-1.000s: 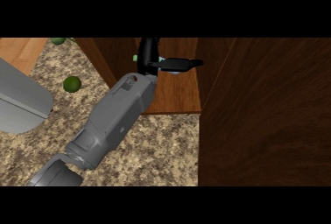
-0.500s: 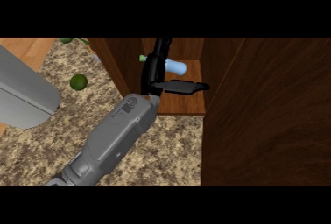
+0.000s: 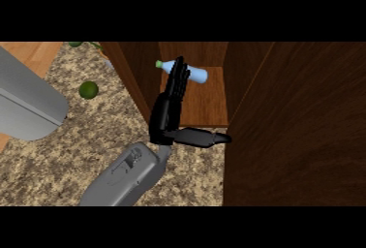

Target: Pick up the bottled water, place it into the cabinet and close the cabinet

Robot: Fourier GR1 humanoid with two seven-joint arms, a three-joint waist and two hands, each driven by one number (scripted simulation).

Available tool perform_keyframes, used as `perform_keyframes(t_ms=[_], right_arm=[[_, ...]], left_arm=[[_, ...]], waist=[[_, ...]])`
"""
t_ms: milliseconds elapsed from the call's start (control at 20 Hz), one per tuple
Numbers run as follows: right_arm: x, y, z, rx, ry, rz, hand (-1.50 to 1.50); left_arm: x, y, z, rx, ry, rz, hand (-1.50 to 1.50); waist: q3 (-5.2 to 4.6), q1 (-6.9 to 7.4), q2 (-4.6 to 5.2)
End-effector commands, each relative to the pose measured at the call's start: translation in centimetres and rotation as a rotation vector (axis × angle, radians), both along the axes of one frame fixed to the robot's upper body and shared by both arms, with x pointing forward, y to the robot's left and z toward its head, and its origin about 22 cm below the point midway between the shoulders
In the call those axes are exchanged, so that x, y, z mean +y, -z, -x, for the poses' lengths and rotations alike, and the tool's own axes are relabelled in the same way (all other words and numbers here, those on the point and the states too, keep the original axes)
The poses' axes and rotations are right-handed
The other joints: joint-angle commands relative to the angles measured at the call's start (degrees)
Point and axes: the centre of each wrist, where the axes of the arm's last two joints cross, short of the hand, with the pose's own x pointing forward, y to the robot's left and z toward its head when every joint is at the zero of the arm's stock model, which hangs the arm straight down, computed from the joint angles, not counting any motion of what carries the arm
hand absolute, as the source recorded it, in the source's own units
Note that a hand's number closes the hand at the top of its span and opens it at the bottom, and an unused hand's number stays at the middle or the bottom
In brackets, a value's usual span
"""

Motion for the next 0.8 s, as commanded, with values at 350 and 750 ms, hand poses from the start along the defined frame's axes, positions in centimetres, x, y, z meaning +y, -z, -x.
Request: perform_keyframes(t_ms=[350,750], right_arm=[[2.3,-3.8,-0.8,0.052,-0.273,0.138,1.5],[5.5,-4.0,-0.9,0.073,-0.421,0.129,1.5]], left_arm=[[4.3,0.8,6.9,0.017,-0.003,0.047,-1.5],[7.8,1.0,10.7,0.032,-0.03,0.051,-1.5]], waist=[[-0.04,0.13,0.26],[-0.07,-0.62,0.18]])
